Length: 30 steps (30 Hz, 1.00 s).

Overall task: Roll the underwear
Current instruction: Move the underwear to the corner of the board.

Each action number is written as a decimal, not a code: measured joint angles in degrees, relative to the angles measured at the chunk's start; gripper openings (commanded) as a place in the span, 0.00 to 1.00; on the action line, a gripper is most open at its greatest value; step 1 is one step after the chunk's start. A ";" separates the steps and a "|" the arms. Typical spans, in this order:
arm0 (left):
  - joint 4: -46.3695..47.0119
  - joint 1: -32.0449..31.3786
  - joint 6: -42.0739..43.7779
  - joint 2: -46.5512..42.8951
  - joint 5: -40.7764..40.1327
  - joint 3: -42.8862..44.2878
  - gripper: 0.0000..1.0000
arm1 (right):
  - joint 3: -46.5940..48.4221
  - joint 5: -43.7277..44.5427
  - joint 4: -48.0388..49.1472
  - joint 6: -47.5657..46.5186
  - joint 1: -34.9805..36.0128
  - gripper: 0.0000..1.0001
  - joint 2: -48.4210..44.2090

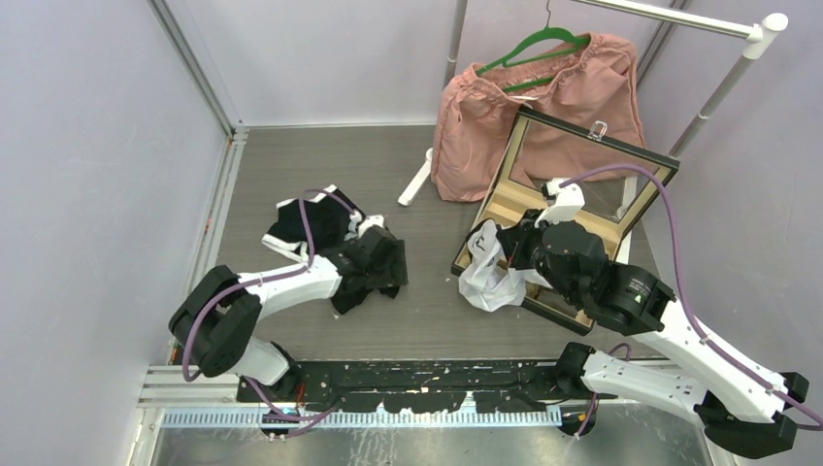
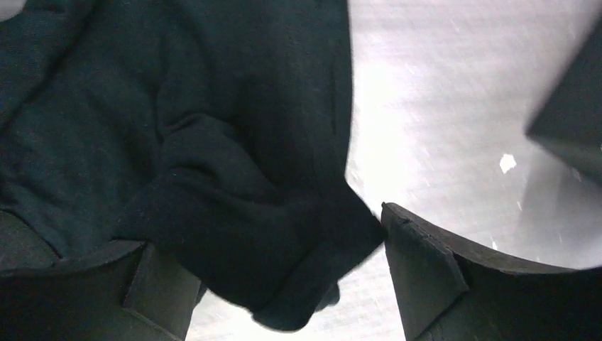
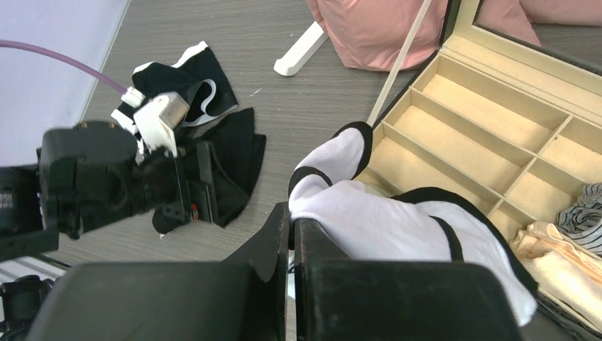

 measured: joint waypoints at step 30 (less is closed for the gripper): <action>-1.57 28.63 3.67 -14.64 4.48 10.60 1.00 | 10.43 -17.22 0.68 -2.38 0.00 0.01 16.68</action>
